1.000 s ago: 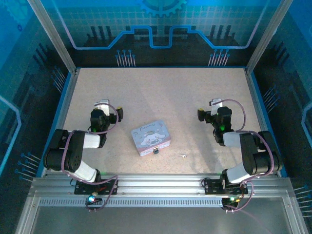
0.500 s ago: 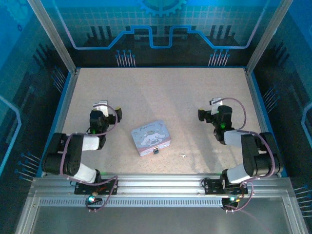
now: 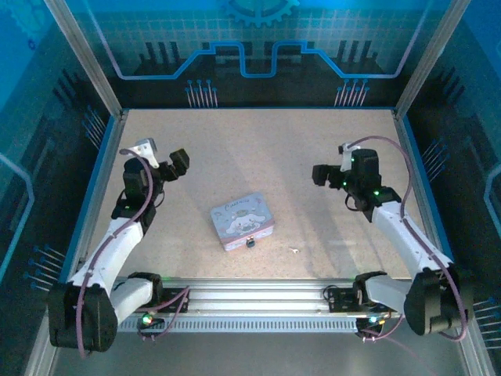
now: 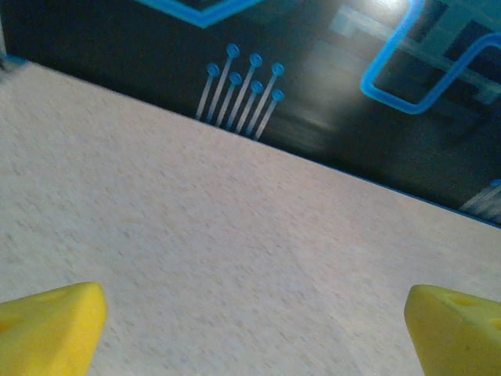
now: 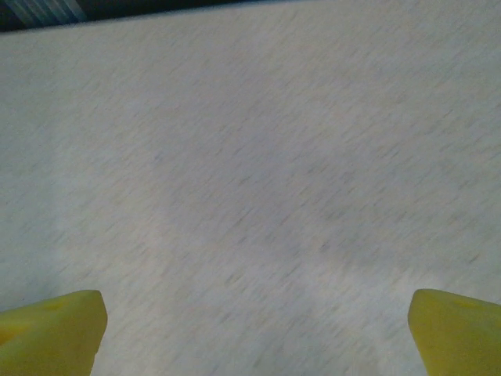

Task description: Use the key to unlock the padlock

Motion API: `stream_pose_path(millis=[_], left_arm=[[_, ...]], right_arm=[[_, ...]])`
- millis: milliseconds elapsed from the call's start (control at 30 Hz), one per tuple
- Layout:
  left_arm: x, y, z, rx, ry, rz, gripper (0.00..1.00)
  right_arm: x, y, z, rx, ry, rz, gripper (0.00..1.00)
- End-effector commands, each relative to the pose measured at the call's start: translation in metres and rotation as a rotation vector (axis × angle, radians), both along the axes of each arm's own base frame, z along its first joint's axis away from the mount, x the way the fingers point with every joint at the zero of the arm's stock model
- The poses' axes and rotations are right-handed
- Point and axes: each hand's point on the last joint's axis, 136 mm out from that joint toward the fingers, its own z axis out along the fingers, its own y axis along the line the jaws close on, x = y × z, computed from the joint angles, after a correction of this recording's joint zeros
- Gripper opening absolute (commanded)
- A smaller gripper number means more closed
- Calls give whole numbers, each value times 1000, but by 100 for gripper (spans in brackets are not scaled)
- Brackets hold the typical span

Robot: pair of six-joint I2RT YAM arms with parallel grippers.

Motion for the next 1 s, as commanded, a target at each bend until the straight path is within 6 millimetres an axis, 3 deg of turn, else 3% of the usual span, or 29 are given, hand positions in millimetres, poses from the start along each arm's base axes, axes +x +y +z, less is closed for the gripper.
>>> stream_pose_path(millis=[0,200,400,633,967], left_arm=[[-22,-38,-18,-174,133,-114,99],[-38,-104,-17,-231,148,-273,99],[-36,-140,-13,-297,134,-350,99],[-30,-143,-11,-329,110,-348,99],[-38,-134,-13,-305,98,-322,99]], right_arm=[[-62,30,-29,78,290,63,100],[-127,68,-51,66,525,199,89],[-176,83,-81,0,727,302,85],[-199,90,-107,-203,876,424,76],[-194,109,-135,-307,942,507,61]])
